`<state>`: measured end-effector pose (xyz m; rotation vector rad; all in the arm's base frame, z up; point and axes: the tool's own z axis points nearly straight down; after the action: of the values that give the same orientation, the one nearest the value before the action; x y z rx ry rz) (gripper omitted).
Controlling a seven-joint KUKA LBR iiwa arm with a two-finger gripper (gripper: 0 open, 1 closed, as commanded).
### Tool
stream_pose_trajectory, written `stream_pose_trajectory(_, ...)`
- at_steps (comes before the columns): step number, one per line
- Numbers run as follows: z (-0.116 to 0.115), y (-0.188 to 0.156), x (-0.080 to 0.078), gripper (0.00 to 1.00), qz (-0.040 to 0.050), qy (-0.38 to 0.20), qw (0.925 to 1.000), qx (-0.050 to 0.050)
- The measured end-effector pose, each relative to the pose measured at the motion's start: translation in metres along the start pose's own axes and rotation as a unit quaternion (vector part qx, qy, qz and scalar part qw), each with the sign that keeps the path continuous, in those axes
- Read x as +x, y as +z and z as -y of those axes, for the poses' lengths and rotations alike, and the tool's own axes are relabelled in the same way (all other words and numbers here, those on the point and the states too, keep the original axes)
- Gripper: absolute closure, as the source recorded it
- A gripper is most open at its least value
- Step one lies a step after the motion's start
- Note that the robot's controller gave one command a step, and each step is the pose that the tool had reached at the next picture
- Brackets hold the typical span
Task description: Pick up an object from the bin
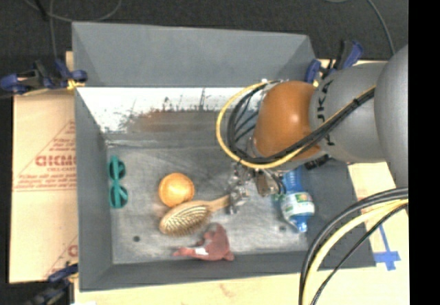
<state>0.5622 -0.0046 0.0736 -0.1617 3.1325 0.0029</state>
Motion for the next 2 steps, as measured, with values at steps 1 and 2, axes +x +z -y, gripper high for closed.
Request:
stream_pose_trajectory(1,0.0,0.0,0.0,1.0,0.0,0.0,1.0,0.0)
stream_pose_trajectory(2,-0.016,-0.096,0.009,1.0,-0.0016,0.05,0.9987,0.0)
